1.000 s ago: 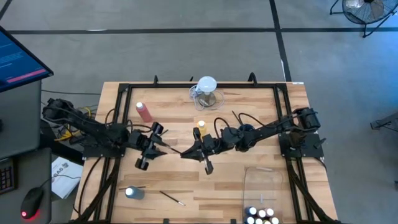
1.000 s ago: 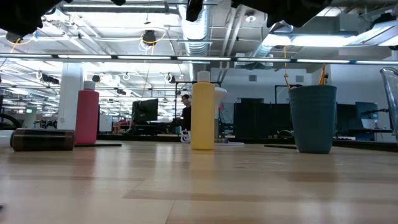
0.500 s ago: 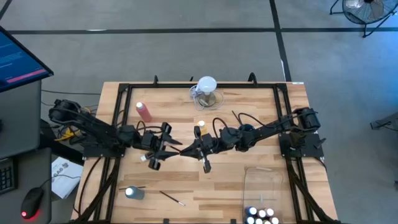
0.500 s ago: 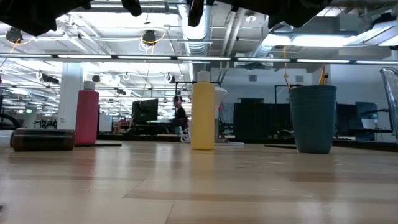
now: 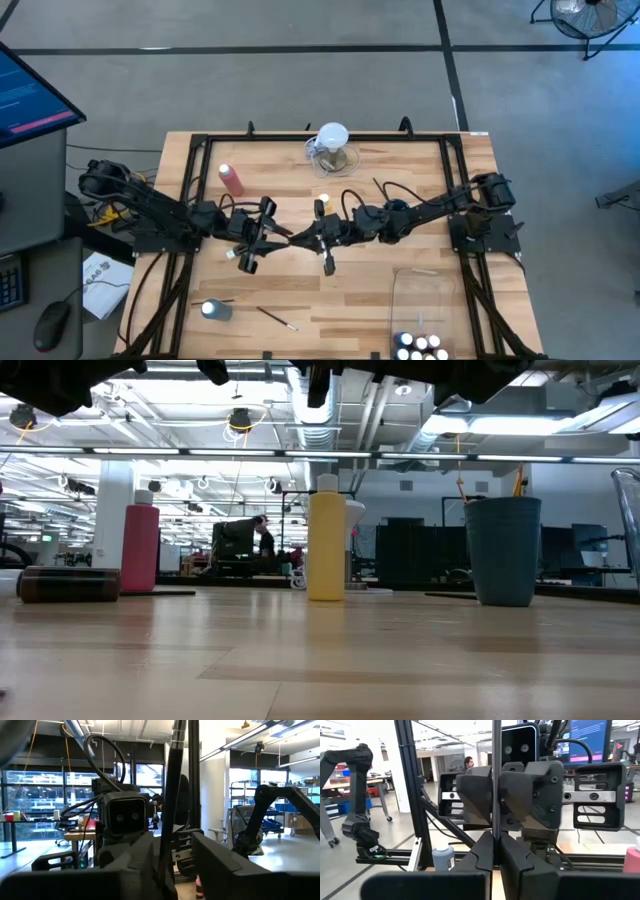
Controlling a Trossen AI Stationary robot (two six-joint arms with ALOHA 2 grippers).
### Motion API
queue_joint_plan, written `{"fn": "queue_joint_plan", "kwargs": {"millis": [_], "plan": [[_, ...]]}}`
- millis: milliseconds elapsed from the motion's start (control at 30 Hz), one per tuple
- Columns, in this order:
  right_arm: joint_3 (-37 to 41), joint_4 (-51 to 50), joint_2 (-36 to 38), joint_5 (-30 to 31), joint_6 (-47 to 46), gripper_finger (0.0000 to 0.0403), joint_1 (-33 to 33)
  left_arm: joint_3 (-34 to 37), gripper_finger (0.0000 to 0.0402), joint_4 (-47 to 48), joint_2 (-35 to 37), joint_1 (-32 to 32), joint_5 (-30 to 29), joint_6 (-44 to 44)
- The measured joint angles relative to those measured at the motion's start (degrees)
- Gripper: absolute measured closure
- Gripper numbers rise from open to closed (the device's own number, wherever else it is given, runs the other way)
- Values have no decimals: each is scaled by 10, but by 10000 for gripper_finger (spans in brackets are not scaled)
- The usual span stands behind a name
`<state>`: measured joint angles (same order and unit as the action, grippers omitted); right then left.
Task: Pick & Place Paint Supplies
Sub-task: Put the black silver paintbrush into the blue cup
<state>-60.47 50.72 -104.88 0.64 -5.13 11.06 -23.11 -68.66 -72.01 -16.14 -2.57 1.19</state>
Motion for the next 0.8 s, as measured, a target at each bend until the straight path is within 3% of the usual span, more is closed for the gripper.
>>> {"fn": "queue_joint_plan", "kwargs": {"millis": [200, 500, 667, 800], "plan": [[0, -3, 0, 22, 12, 398, 3, 0, 391, 2, 0, 0, -5, 0], [0, -26, 0, 22, 10, 342, 6, 0, 400, 17, 5, 0, -17, -13], [0, -44, 3, 22, 1, 335, 4, 0, 401, 43, 20, 0, -18, -13], [0, -122, 36, 21, 6, 333, 4, 0, 401, 73, 40, 0, -21, -13]]}}
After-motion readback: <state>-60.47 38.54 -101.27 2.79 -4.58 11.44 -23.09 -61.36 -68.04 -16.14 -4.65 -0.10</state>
